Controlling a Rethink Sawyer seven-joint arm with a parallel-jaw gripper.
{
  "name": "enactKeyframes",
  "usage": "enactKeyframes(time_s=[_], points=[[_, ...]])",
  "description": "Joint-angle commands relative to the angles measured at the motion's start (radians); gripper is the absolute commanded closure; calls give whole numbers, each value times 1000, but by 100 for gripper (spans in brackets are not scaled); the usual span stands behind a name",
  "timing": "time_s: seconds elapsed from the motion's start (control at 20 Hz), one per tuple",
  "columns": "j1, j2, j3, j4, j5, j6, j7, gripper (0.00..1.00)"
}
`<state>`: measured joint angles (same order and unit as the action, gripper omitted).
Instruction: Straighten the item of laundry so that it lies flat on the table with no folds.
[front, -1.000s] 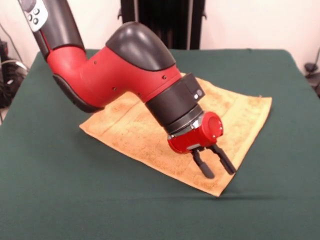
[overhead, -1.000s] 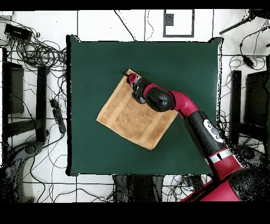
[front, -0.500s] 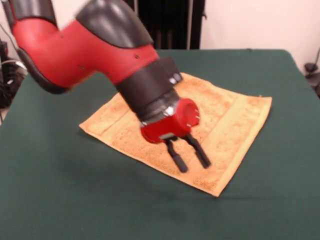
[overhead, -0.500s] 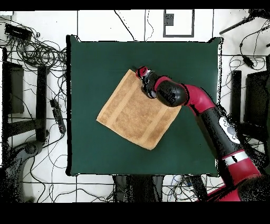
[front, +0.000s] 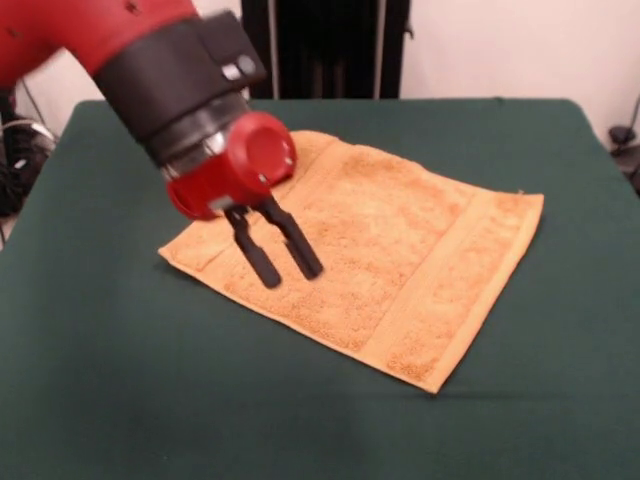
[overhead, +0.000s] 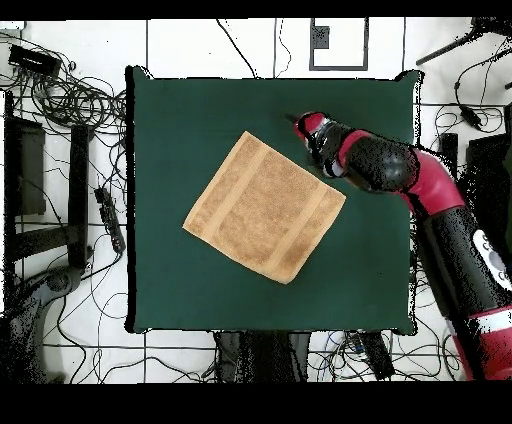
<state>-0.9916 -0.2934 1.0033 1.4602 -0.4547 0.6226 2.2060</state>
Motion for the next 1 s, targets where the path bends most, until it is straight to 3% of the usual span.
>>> enactKeyframes(time_s=[0.05,0.3,0.5,0.65,0.9,1.0], points=[[114,-108,-165,-12,-31,211,-78,0],[234,-91,-341,-107,-122,180,76,0],[320,-73,-435,-184,-167,232,71,0],[337,-65,-458,-184,-111,251,94,0],[349,-88,-471,-168,-6,444,25,0],[352,-110,-470,-160,9,469,10,0]])
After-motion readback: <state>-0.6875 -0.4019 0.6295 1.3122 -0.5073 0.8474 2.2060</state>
